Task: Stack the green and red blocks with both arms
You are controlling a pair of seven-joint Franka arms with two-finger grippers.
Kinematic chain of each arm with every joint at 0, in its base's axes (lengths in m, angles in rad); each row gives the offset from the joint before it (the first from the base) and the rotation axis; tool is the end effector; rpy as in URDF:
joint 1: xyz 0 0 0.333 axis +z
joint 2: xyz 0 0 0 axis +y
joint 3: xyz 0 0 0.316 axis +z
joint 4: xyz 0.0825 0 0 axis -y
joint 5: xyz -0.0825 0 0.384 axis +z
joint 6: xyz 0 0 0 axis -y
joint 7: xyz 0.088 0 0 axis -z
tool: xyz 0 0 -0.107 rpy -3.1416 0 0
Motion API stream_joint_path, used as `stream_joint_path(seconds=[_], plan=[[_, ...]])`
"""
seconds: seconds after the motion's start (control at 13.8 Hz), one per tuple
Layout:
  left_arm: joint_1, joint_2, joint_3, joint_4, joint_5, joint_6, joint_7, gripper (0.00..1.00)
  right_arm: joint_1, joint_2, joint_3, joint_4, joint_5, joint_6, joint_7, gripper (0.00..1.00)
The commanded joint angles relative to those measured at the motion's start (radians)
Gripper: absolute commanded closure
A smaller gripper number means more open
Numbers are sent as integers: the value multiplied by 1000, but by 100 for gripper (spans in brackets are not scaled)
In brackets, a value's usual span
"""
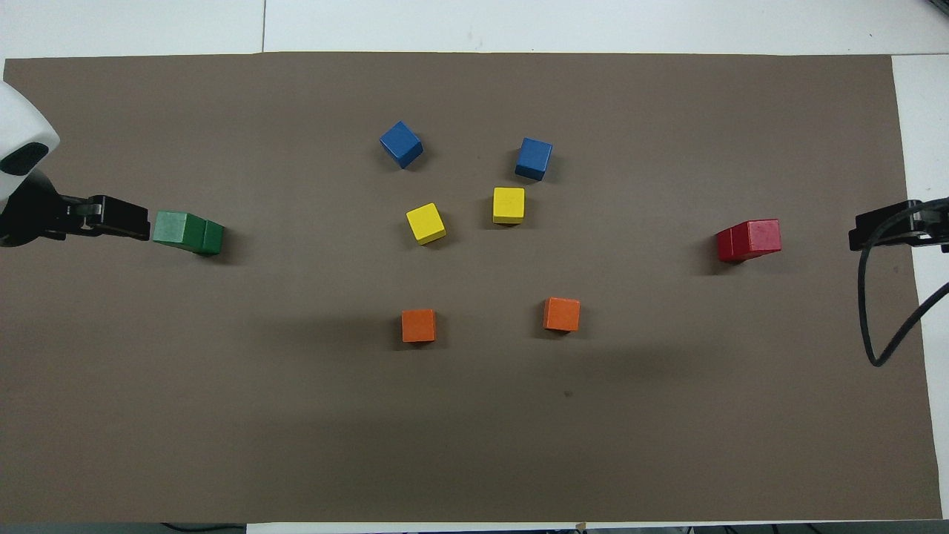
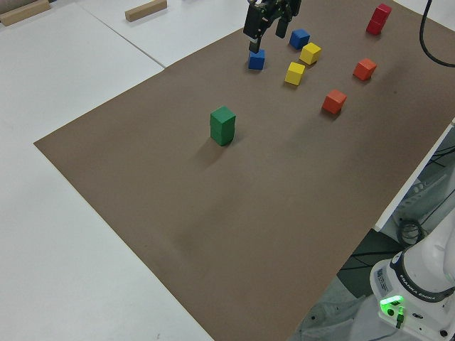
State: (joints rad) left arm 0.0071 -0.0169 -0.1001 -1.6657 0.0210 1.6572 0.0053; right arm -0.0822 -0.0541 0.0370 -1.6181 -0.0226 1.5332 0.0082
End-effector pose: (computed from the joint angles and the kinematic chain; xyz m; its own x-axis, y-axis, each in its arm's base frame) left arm 0.5531 -0.0499 0.5964 0.9950 -0.0999 0.0082 -0.0997 -0.9948 -0.0227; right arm 0.5328 -0.0260 0.6285 0.9981 -0.0543 -0.0306 -0.0536 -0.9983 0.0249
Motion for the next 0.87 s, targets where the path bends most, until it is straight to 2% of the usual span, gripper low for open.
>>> stream_joint_path(seconds=[0.0, 0.8], plan=[[-1, -14, -3, -6, 14, -8, 42, 0, 4, -16, 3, -29, 9, 5, 18, 0], [8, -18, 2, -8, 14, -11, 45, 0, 1, -19, 3, -32, 13, -10, 16, 0]])
